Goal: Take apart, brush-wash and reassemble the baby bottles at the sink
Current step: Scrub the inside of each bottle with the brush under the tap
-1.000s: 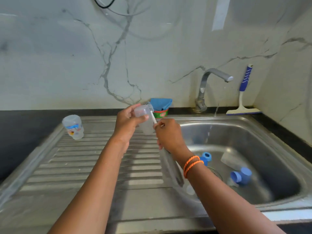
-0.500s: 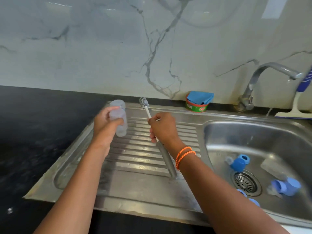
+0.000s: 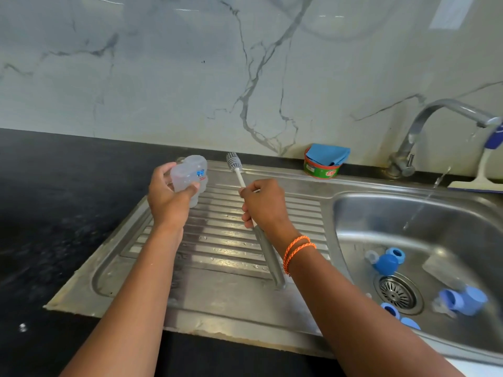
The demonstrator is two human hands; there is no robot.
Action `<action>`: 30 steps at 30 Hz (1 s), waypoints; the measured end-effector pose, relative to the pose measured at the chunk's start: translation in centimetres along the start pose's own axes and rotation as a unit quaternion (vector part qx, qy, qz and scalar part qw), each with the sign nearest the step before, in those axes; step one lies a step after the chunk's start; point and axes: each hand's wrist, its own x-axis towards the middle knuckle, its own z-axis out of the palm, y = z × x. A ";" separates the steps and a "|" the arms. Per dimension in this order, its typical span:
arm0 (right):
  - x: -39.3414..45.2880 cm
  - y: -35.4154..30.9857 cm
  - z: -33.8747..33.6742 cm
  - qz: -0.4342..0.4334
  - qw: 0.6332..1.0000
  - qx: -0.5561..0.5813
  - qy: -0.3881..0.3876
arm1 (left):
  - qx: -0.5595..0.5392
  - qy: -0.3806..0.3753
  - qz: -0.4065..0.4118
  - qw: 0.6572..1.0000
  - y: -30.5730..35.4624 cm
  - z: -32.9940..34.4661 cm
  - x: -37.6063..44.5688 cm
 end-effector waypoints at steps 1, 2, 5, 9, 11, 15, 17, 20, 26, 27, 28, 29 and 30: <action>0.0 0.0 -0.1 0.001 1.000 0.000 0.000 | 0.002 0.005 -0.003 1.000 0.0 0.0 0.0; 0.1 0.1 -0.3 0.001 1.000 0.000 0.000 | 0.005 0.008 -0.005 1.000 0.0 0.0 -0.1; 0.1 0.0 -0.6 0.001 1.000 0.000 0.000 | 0.006 0.018 -0.007 1.000 0.2 0.0 -0.3; -0.1 -0.1 -0.9 0.001 1.000 -0.002 0.000 | 0.008 0.027 -0.008 1.000 0.6 0.2 -0.7; -0.1 -0.1 -1.0 0.002 1.000 -0.001 0.000 | 0.012 0.024 -0.011 1.000 0.6 0.1 -0.7; -0.4 0.0 -0.9 -0.001 1.000 0.000 -0.005 | 0.020 0.023 -0.013 0.999 0.6 -0.2 -0.9; -0.6 0.0 -0.9 -0.004 1.000 -0.001 -0.005 | 0.020 0.021 -0.006 1.000 0.7 -0.2 -1.1; -0.7 0.0 -1.0 -0.002 1.000 -0.002 -0.005 | 0.030 0.022 0.001 0.999 0.8 -0.2 -1.3; -0.9 -0.1 -1.3 -0.006 1.000 -0.001 -0.005 | 0.042 0.024 0.000 0.999 0.7 0.0 -1.5; -0.9 -0.2 -1.3 -0.006 1.000 0.000 -0.005 | 0.042 0.024 0.000 0.999 0.7 0.0 -1.6; -0.9 -0.1 -1.3 -0.006 1.000 0.001 -0.006 | 0.042 0.022 -0.002 0.999 0.7 0.0 -1.5; -0.9 -0.1 -1.4 -0.006 1.000 0.001 -0.006 | 0.042 0.020 -0.002 0.999 0.7 0.1 -1.5; -0.9 -0.1 -1.4 -0.005 1.000 0.001 -0.007 | 0.042 0.019 -0.003 0.999 0.6 0.1 -1.4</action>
